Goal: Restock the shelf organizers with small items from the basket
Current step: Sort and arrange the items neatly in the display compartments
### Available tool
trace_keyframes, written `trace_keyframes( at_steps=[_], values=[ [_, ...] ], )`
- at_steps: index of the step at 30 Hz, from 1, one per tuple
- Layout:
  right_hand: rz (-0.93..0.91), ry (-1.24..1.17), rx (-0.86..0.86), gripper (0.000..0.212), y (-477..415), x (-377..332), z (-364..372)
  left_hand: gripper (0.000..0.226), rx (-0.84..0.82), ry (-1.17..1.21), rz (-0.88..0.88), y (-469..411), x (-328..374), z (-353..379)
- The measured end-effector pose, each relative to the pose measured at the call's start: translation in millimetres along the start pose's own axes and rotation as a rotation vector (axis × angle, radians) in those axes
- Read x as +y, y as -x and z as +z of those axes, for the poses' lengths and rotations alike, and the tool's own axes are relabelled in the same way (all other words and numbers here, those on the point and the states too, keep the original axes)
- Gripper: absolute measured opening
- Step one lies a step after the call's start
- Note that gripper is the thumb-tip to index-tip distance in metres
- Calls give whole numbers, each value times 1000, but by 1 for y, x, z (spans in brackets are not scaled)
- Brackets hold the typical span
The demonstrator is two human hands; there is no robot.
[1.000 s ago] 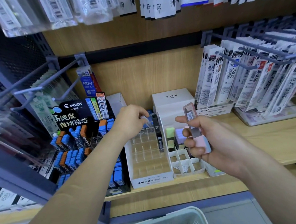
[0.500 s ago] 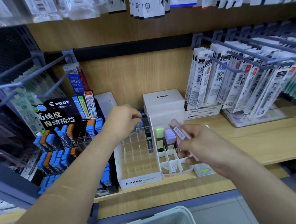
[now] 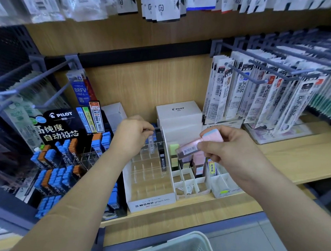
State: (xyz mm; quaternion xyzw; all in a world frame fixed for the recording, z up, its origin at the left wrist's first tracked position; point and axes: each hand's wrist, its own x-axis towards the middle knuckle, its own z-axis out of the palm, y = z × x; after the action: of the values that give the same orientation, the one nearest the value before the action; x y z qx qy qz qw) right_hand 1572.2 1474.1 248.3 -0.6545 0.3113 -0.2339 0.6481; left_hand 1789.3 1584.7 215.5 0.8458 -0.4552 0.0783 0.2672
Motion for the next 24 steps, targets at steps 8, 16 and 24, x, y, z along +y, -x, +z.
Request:
trace_keyframes(
  at_steps=[8,16,24],
  values=[
    [-27,-121,-18,16,-2,2,-3,10,-196,655,-200,3,63,-49],
    [-42,-137,-48,24,3,-6,-5,51,-466,519,46,17,102,-45],
    [-11,154,-303,28,9,-4,-15,41,-45,683,-71,23,115,-22]
  ],
)
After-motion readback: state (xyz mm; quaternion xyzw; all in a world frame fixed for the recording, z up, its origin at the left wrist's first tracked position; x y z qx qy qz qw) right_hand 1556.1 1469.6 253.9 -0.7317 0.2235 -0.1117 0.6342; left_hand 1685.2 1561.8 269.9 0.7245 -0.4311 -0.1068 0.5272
